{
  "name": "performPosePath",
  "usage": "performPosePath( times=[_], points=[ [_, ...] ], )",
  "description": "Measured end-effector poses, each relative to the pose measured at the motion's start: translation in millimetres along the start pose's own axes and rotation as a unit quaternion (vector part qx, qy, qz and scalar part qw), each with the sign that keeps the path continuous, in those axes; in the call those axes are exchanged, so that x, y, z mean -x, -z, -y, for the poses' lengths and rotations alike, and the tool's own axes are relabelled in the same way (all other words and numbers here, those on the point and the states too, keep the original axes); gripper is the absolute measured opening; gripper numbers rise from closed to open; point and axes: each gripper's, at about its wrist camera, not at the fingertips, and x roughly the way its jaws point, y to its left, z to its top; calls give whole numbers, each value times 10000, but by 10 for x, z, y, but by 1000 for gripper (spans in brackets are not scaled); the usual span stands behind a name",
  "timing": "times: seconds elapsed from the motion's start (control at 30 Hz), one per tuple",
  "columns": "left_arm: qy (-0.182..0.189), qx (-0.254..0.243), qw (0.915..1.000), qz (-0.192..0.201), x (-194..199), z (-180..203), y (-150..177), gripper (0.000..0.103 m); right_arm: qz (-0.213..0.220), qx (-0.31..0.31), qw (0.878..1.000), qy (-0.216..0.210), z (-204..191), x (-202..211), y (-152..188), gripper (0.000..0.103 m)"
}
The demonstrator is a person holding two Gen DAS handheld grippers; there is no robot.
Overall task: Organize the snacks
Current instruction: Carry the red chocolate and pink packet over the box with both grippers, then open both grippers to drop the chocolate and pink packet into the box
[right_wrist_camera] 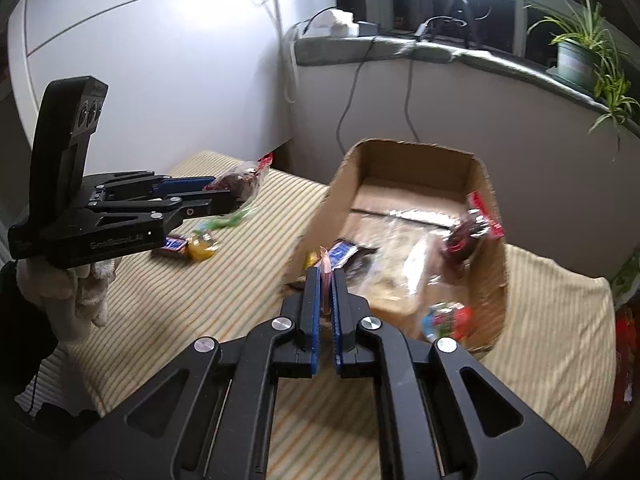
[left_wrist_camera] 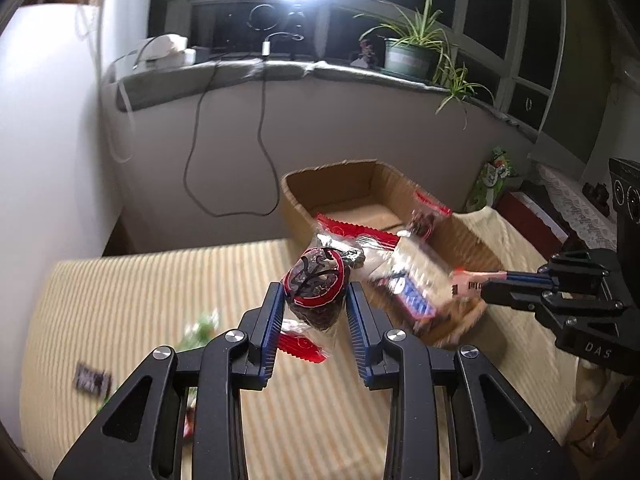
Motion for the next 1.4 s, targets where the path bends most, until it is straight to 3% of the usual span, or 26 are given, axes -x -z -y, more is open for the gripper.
performPosePath(
  times=[0.67, 1.2, 1.3, 1.4],
  points=[
    [160, -302, 9994, -96, -714, 295, -485, 30, -1, -333, 9994, 119, 743, -263, -83, 5],
    [181, -377, 9989, -190, -886, 405, -573, 31, -29, -370, 9993, 37, 840, -335, -66, 5],
    [180, -354, 9990, -201, -892, 403, -573, 31, -32, -346, 9994, 68, 830, -345, -69, 11],
    [184, -369, 9989, -207, -894, 405, -573, 34, -33, -313, 9995, 87, 815, -350, -68, 28]
  ],
)
